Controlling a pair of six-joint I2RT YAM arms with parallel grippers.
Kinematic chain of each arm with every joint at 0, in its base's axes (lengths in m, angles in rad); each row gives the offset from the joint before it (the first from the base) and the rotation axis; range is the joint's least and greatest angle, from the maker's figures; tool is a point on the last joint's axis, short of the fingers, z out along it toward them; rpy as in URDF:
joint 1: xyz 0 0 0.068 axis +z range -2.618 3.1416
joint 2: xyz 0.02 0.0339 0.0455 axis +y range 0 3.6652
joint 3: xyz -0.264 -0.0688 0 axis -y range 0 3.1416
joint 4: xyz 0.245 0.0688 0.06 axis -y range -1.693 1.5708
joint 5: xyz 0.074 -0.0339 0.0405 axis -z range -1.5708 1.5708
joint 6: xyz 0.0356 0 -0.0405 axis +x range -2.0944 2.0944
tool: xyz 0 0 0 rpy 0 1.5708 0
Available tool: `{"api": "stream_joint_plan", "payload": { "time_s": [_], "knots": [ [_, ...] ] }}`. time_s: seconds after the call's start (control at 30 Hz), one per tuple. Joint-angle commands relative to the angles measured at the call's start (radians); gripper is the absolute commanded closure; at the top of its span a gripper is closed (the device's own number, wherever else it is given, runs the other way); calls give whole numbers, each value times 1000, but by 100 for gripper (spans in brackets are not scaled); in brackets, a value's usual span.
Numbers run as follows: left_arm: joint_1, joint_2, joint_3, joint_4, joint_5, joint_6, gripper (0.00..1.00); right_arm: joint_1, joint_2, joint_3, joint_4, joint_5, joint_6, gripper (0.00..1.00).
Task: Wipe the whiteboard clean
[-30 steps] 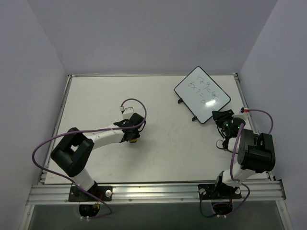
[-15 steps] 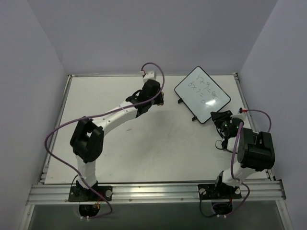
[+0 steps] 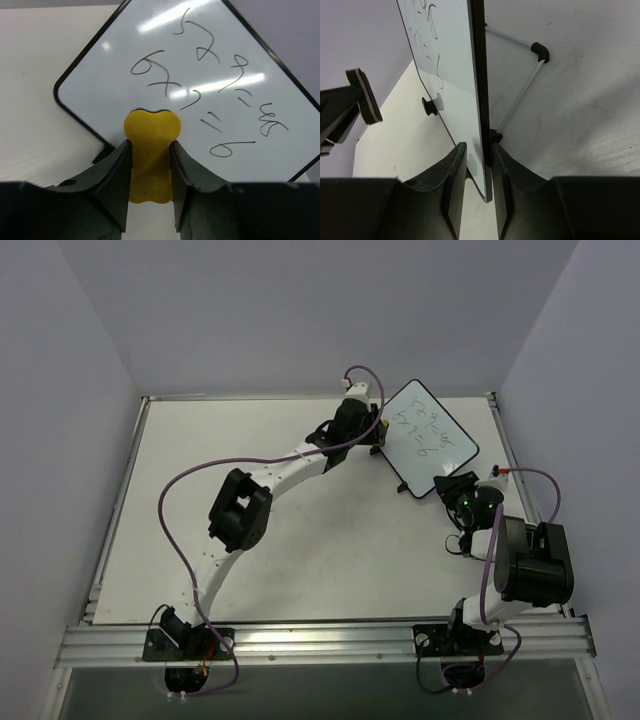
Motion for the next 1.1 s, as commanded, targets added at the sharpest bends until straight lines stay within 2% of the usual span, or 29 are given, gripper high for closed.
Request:
{"api": "stream_joint_plan", "payload": {
  "time_s": [0.0, 0.2, 0.33, 0.47, 0.63, 0.9, 1.07],
  "knots": [
    [-34, 57, 155, 114, 58, 42, 98, 9, -74, 11, -57, 25, -36, 77],
    [-67, 217, 433, 5, 63, 59, 98, 21, -89, 22, -123, 41, -50, 68],
    [-74, 271, 494, -47, 69, 15, 98, 22, -97, 14, -133, 52, -51, 65],
    [-81, 294, 514, -56, 63, 37, 98, 33, -123, 3, -145, 78, -53, 66],
    [-98, 353, 683, -128, 69, 114, 98, 46, -141, 0, -163, 102, -54, 67],
    [-120, 343, 654, -151, 73, 224, 98, 56, -137, 8, -174, 128, -51, 70],
    [-120, 314, 605, -141, 58, 232, 98, 59, -155, 2, -182, 136, -48, 70]
  ]
}}
